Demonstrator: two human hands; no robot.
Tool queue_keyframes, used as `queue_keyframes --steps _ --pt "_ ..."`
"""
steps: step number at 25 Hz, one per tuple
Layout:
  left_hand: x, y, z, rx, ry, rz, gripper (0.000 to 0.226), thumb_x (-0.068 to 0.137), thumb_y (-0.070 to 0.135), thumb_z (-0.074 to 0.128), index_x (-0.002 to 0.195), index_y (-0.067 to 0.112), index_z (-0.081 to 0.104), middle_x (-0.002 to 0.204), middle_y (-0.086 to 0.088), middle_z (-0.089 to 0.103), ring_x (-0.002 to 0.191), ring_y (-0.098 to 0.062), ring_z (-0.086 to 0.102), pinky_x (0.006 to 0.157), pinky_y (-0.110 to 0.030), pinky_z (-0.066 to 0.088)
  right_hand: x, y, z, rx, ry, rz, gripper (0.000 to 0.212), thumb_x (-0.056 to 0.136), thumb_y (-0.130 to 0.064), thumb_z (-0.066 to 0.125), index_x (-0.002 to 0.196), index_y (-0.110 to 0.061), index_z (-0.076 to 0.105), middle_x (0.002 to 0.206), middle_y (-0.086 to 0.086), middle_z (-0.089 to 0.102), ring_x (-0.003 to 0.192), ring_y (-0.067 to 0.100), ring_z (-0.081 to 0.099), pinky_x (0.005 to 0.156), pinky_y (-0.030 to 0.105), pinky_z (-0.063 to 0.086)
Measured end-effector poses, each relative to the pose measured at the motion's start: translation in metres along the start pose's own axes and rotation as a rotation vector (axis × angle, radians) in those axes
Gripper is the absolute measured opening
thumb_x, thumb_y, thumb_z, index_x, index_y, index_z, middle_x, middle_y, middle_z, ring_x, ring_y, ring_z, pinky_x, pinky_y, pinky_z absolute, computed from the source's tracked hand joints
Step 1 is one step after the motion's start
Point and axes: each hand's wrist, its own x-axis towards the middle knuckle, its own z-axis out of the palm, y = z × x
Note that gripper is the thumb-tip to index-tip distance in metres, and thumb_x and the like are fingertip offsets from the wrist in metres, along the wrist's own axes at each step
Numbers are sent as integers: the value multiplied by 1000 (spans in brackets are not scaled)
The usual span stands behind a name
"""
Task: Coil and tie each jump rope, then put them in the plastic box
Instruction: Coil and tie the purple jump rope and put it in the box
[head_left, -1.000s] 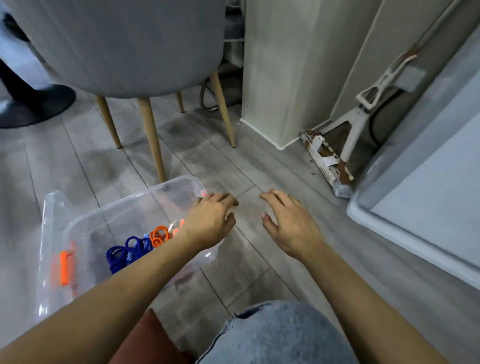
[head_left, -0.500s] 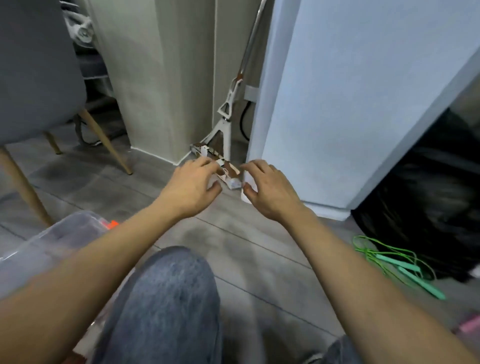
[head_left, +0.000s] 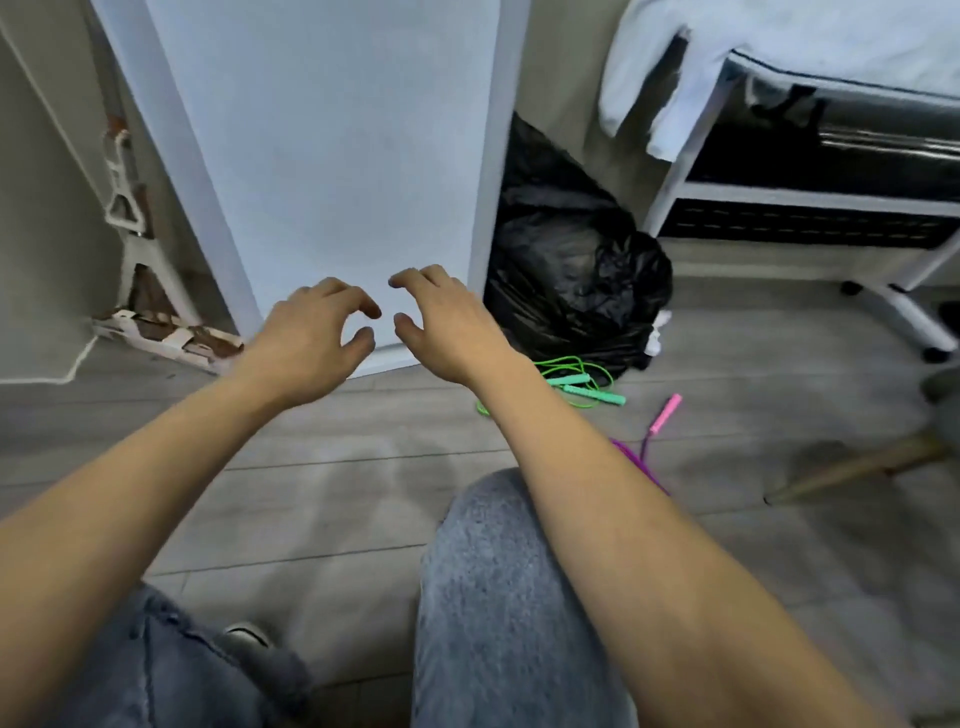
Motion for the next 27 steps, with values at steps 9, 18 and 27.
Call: queue_keyframes --steps 9,18,27 --pt "13 73 121 -42 -142 92 24 89 27 57 111 21 66 118 -7 61 109 -35 57 94 -49 45 -84 127 23 124 46 329 40 91 -26 57 130 -16 57 126 11 54 112 34 56 94 47 46" --pt "12 72 199 13 -315 62 38 82 38 44 109 23 67 115 -7 62 106 -35 58 94 -50 45 -163 213 124 240 -146 574 43 88 -30 57 127 -14 60 121 15 58 112 36 57 95 45 47" --pt "22 73 300 -3 -436 -8 19 89 20 61 107 23 67 115 -5 63 104 -33 59 91 -45 46 -210 287 194 119 -181 800 51 87 -26 61 136 -19 51 133 12 51 121 36 50 99 44 43"
